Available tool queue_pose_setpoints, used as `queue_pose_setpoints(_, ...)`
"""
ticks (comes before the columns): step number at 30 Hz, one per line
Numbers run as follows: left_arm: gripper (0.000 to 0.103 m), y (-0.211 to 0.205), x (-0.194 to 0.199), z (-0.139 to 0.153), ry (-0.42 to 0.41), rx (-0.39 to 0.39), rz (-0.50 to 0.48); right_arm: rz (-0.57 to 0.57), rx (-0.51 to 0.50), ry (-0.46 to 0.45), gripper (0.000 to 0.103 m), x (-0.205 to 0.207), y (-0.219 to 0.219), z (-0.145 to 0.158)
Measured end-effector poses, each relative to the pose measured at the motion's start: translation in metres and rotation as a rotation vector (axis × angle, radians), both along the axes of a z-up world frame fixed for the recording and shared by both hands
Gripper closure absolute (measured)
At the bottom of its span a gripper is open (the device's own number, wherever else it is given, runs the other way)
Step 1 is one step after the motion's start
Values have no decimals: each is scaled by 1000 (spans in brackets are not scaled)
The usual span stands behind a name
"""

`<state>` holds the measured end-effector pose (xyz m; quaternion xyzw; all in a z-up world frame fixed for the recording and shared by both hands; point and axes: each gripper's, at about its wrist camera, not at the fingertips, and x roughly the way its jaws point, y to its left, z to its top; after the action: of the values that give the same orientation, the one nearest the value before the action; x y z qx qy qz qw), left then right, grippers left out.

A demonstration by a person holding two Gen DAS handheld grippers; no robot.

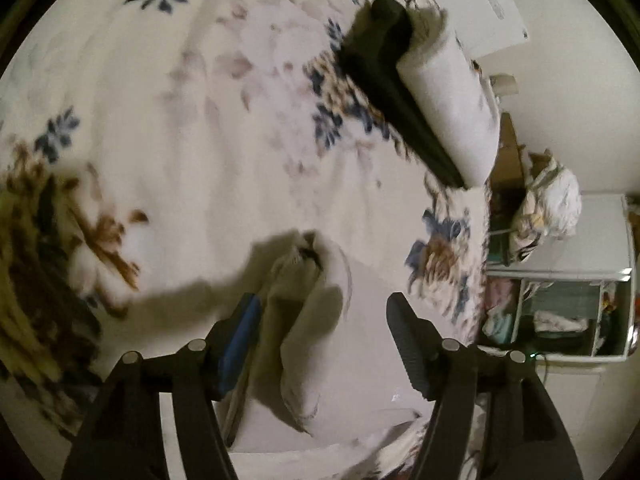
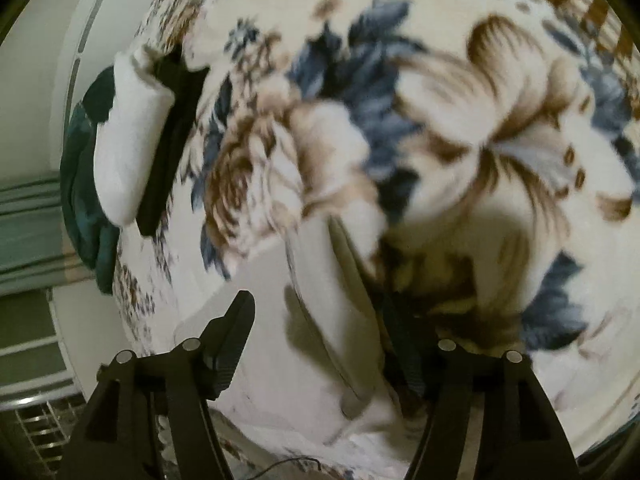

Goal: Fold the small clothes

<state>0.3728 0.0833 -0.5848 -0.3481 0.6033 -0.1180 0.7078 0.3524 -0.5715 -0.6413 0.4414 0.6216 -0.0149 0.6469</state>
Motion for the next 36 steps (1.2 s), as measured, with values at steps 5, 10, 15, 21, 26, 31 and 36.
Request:
queue_pose_setpoints(5, 97, -32, -5, -7, -9, 111, -97, 3, 28, 37, 34, -14, 3, -17)
queue_pose_setpoints(10, 97, -21, -8, -1, -35, 155, -78, -6, 11, -14, 88, -21, 1, -12)
queue_pose_setpoints(15, 97, -15, -12, -8, -13, 131, -73, -1, -22, -6, 99, -21, 0, -10)
queue_pose_setpoints(21, 50, -3, -22, -6, -3, 15, -24, 23, 58, 1, 34, -21, -3, -10)
queue_pose_setpoints(26, 38, -4, -29, -43, 97, -19, -16, 85, 209, 38, 34, -27, 6, -44)
queue_pose_setpoints(31, 38, -10, -26, -57, 99, -46, -26, 146, 265, 38, 34, -25, 24, -64)
queue_pose_setpoints(36, 66, -20, -24, -46, 54, -38, -28, 149, 285, 25, 38, -18, 36, -65)
